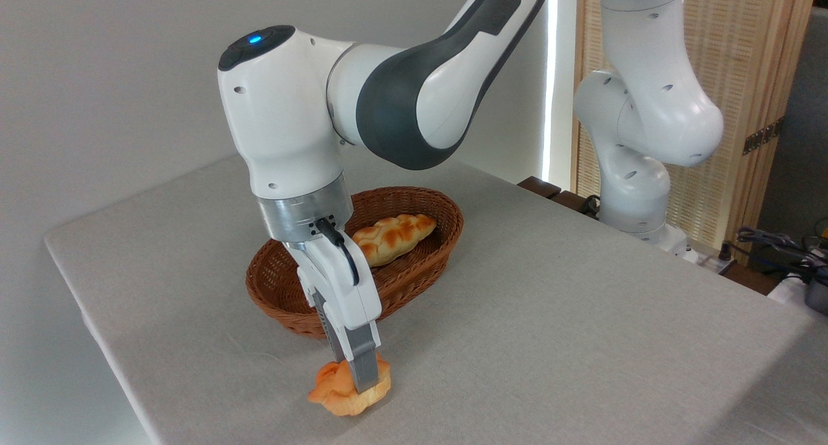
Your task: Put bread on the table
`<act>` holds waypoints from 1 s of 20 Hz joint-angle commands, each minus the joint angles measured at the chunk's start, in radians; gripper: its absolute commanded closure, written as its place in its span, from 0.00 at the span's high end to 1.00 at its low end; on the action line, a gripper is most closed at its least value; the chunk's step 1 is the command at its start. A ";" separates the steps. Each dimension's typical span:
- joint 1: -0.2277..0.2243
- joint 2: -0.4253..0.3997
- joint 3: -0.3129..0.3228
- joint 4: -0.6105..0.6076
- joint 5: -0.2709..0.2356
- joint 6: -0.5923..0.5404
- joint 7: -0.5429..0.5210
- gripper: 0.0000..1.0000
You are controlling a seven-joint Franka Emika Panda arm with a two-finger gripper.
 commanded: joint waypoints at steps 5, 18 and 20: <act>0.008 0.005 0.005 0.002 0.005 -0.002 -0.001 1.00; 0.168 -0.124 -0.188 0.237 -0.139 -0.366 -0.131 1.00; 0.166 -0.144 -0.237 0.244 -0.130 -0.370 -0.211 1.00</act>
